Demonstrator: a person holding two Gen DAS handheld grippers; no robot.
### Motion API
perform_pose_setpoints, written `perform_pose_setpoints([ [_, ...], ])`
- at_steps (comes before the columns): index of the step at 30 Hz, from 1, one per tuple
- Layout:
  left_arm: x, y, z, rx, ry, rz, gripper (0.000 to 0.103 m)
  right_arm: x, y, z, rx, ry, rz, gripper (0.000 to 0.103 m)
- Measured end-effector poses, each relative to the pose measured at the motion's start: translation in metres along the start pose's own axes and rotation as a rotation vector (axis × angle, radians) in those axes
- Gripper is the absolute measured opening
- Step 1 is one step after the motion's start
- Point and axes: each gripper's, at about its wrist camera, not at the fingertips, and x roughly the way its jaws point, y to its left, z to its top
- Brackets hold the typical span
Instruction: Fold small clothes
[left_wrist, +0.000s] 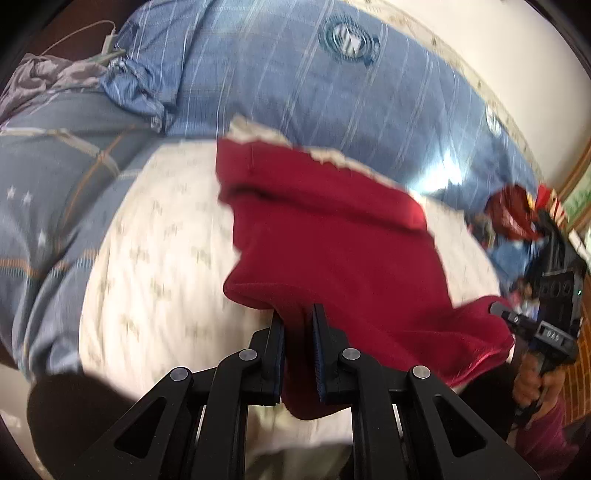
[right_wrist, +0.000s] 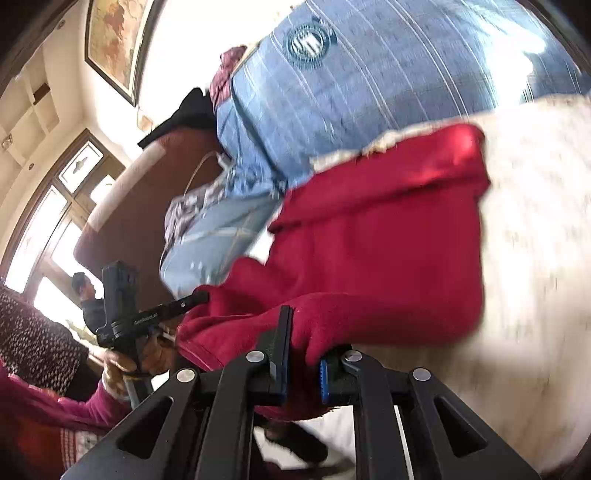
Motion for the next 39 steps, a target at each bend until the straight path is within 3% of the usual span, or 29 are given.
perform_pose_setpoints([
  [7,0.033,0.007,0.058,-0.005,-0.106,0.008,0.011,0.024,-0.02,0.076,0.009,-0.106,-0.082,0.01],
  [16,0.134,0.01,0.141,-0.046,-0.095,0.045,0.012,0.092,-0.096,0.159,0.117,-0.113,-0.152,0.011],
  [19,0.176,0.016,0.168,-0.061,-0.064,0.054,0.016,0.114,-0.13,0.176,0.198,-0.104,-0.163,0.02],
  [20,0.19,0.018,0.178,-0.063,-0.054,0.076,0.021,0.124,-0.143,0.181,0.229,-0.075,-0.159,0.029],
  [22,0.205,0.023,0.194,-0.076,-0.061,0.123,0.032,0.131,-0.162,0.186,0.296,-0.039,-0.19,0.034],
  [25,0.2,0.03,0.204,-0.097,-0.088,0.097,0.045,0.1,-0.16,0.182,0.284,-0.14,-0.204,0.065],
  [27,0.19,0.028,0.204,-0.069,-0.124,0.113,0.055,0.078,-0.151,0.178,0.249,-0.188,-0.244,0.065],
  [30,0.186,0.02,0.196,-0.011,-0.132,0.13,0.057,0.071,-0.119,0.17,0.097,-0.175,-0.234,0.051],
  [34,0.222,0.016,0.187,-0.015,-0.057,0.155,0.061,0.123,-0.089,0.168,-0.061,-0.032,-0.327,0.041],
  [37,0.258,0.018,0.188,-0.027,-0.005,0.209,0.061,0.159,-0.105,0.177,-0.079,-0.005,-0.482,0.039],
  [39,0.284,0.024,0.192,-0.022,0.029,0.274,0.061,0.174,-0.125,0.189,-0.051,-0.026,-0.537,0.037],
])
